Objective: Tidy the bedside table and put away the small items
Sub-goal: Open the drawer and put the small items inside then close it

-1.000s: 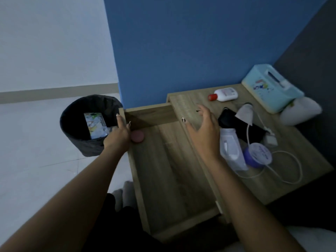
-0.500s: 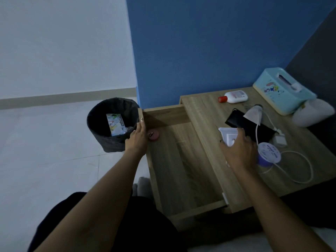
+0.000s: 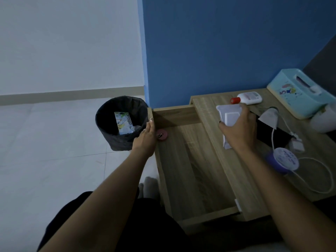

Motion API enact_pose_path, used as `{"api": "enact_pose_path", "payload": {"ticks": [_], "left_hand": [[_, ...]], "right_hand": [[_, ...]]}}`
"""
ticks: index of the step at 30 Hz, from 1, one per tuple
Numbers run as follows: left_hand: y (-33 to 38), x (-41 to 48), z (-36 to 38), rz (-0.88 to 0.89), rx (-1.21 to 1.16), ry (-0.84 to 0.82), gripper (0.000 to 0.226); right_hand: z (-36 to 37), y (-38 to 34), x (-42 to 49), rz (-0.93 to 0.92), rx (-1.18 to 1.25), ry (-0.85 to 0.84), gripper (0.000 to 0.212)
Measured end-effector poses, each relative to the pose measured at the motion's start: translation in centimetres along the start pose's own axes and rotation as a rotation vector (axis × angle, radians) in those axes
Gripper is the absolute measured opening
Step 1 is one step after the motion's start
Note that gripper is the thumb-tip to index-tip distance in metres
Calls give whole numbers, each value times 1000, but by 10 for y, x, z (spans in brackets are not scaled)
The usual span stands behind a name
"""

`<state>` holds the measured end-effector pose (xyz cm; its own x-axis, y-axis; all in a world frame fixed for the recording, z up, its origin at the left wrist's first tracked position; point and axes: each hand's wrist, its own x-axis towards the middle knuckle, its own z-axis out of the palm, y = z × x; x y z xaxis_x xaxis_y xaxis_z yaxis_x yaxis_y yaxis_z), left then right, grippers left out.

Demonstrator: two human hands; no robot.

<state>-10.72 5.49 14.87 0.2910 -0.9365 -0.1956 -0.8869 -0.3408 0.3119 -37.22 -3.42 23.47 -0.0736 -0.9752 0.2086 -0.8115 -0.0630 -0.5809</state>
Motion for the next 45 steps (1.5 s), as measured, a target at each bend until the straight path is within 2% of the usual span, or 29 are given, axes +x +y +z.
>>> {"api": "enact_pose_path", "payload": {"ticks": [4, 10, 13, 18, 21, 24, 27, 33, 38, 45], "left_hand": [[1, -1, 1, 4, 8, 9, 90], [-3, -1, 4, 11, -17, 21, 83], [-2, -1, 3, 13, -39, 30, 77], [-2, -1, 3, 7, -67, 49, 69], [0, -3, 1, 7, -79, 37, 67], [1, -5, 1, -9, -86, 32, 70], [3, -6, 0, -20, -89, 27, 74], [0, -7, 3, -12, -78, 29, 78], [1, -7, 4, -17, -73, 37, 72], [0, -8, 4, -22, -40, 45, 69]], "right_hand": [[8, -29, 12, -98, 40, 32, 77], [46, -68, 11, -189, 45, -21, 73], [78, -74, -11, -181, 49, -122, 73], [139, -60, -62, -109, -78, -358, 76], [167, -47, -86, -44, -48, -477, 68], [195, -34, -103, -65, -111, -555, 56], [204, -28, -113, -69, -201, -585, 53], [208, -17, -120, -151, -328, -564, 73], [213, -20, -120, -213, -405, -558, 66], [210, -24, -118, -178, -405, -559, 68]]}}
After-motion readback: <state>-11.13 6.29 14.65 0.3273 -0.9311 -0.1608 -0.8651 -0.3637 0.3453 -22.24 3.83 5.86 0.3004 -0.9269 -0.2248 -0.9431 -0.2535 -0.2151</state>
